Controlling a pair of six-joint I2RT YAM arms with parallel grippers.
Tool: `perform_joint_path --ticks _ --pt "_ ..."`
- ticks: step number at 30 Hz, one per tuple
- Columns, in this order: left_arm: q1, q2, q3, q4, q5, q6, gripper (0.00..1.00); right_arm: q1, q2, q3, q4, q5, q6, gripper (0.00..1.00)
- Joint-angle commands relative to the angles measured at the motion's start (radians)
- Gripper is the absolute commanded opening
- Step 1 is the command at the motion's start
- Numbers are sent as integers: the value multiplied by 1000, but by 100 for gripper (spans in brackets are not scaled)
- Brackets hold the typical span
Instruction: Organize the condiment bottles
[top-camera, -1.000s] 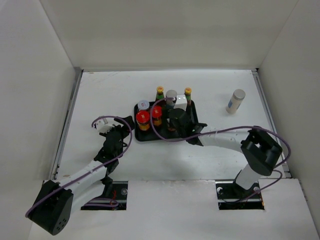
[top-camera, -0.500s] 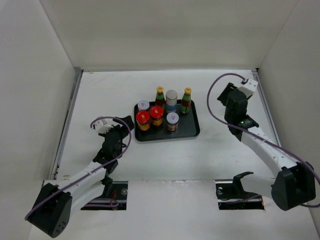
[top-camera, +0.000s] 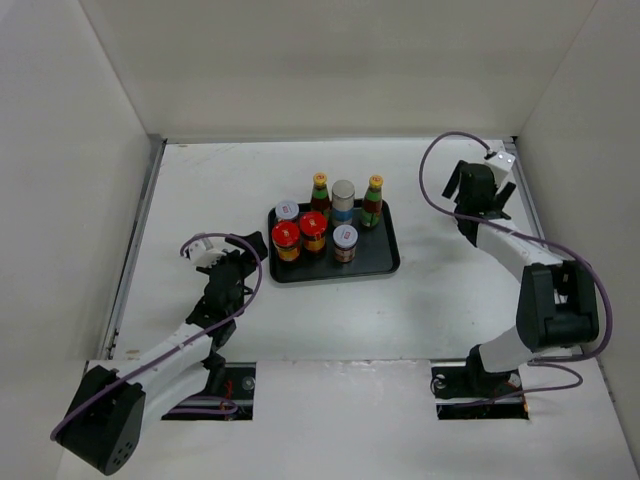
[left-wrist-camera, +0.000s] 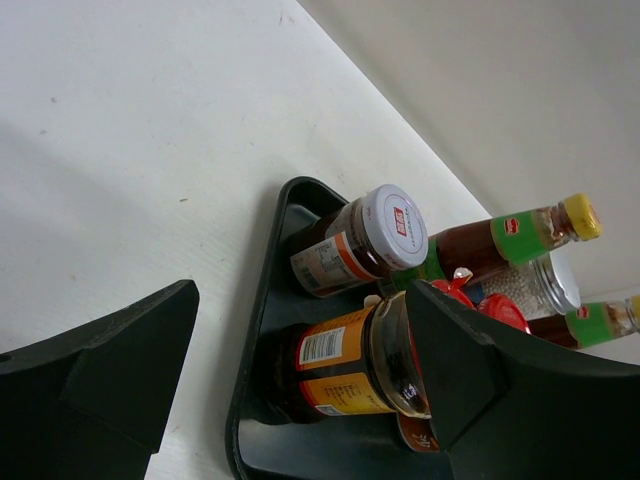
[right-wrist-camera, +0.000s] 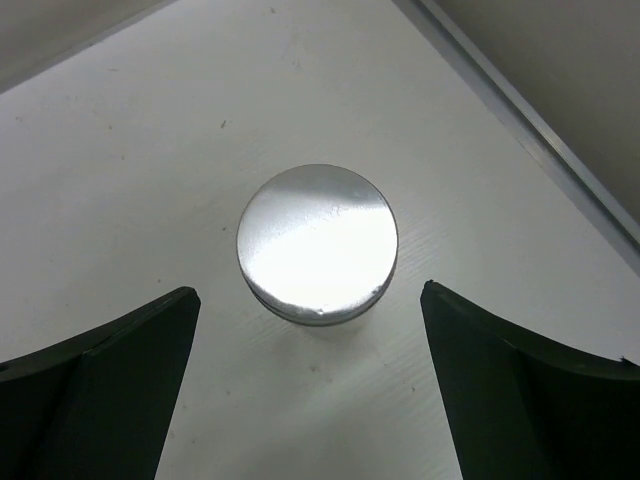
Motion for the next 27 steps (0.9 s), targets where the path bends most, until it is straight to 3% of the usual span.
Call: perform_joint_path --ticks 1,4,9,10,15,19,23,27 --pt "5 0 -6 40 3 -12 85 -30 40 77 90 -23 -10 100" --pt "2 -3 -4 40 3 -11 85 -53 95 99 124 -40 -21 99" --pt "5 -8 -6 40 3 -12 85 -59 67 64 133 -55 -10 62" --pt "6 -8 -6 40 3 -12 85 -55 24 42 133 -49 -4 59" --pt "2 15 -1 43 4 -15 85 112 -303 -107 107 -25 34 58" --pt "2 17 -3 48 4 -18 85 286 -435 -165 29 -31 51 58" --pt "12 20 -4 48 4 -18 85 480 -443 -184 53 -28 72 59" --pt "14 19 -2 48 4 -14 85 582 -340 -162 160 -31 56 59"
